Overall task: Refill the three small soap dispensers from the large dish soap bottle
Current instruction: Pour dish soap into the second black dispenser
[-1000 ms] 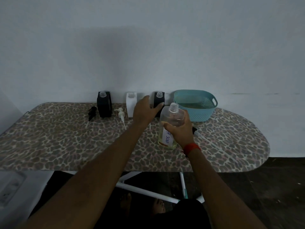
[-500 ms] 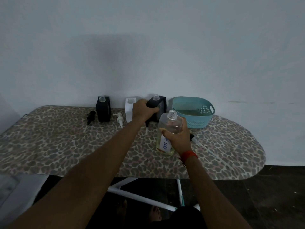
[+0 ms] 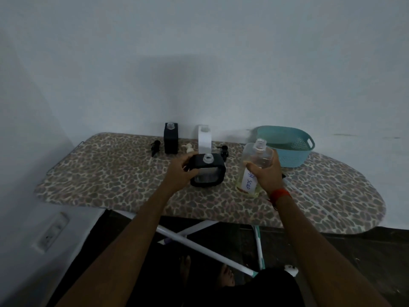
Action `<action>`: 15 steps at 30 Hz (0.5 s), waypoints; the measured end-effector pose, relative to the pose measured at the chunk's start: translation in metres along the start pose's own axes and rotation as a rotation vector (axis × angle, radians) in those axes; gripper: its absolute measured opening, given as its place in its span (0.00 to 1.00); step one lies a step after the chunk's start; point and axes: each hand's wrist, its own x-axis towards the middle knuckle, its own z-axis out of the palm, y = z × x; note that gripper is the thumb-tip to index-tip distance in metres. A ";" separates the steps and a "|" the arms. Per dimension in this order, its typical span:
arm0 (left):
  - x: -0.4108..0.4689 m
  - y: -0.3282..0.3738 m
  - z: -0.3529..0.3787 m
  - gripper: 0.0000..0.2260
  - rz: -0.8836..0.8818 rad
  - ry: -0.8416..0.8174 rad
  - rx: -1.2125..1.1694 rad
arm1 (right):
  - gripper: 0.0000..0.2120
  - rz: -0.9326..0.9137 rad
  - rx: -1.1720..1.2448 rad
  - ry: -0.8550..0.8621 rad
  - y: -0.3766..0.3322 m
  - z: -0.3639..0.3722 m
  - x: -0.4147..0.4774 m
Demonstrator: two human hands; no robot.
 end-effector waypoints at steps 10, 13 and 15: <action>-0.029 -0.008 0.044 0.38 -0.282 0.228 -0.142 | 0.27 0.015 -0.002 -0.012 0.002 -0.002 0.001; -0.044 0.008 0.084 0.50 -0.344 0.399 -0.082 | 0.27 0.017 -0.002 -0.004 0.002 0.000 0.002; -0.045 0.017 0.110 0.56 -0.363 0.478 -0.073 | 0.27 0.015 0.004 -0.009 0.003 -0.001 0.002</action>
